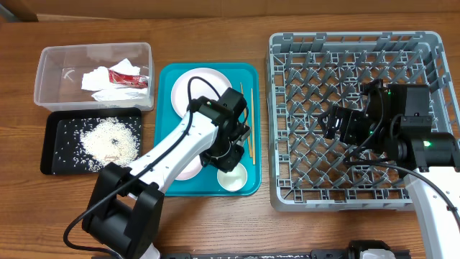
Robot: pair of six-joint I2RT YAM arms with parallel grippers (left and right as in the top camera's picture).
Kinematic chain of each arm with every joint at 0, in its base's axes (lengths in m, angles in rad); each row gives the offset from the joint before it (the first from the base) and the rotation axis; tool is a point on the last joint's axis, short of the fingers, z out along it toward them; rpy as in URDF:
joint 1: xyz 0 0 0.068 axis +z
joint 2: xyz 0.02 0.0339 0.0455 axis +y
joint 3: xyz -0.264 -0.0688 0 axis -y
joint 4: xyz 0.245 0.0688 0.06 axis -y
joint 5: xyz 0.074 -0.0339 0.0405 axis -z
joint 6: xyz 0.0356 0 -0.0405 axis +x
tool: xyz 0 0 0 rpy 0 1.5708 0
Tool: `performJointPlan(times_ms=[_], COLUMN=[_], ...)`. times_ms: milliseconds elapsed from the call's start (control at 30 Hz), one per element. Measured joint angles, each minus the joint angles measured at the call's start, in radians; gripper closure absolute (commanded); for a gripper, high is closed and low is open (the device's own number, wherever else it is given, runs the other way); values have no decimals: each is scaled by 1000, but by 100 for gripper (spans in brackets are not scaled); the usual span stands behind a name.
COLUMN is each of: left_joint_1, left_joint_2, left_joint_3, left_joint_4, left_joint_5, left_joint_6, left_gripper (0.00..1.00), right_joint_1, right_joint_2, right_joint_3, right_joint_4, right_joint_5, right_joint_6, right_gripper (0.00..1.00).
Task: Sort waste into correct bins and load items into the dishwasher
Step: 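Lift the white cup toward the right gripper and let right grasp it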
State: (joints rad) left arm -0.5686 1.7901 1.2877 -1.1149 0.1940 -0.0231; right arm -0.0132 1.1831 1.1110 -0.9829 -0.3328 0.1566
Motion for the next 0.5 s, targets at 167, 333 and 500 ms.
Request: performJointPlan(times_ms=[167,333,500], left_joint_1=[0,43,180], left_joint_2=[0,5,6], left_joint_3=[-11,79,240], left_joint_4=[-13,-149,-193], left_joint_5=[-7,47,314], left_joint_6=[-3,21,135], left_gripper=[96,96,96], right_joint_1=[0,0,34], right_joint_2=[0,0,0], right_joint_3=[0,0,0], right_joint_4=[-3,6,120], right_joint_5=[-1,-95,-271], right_joint_6=[0,1,2], right_gripper=[0,0,0])
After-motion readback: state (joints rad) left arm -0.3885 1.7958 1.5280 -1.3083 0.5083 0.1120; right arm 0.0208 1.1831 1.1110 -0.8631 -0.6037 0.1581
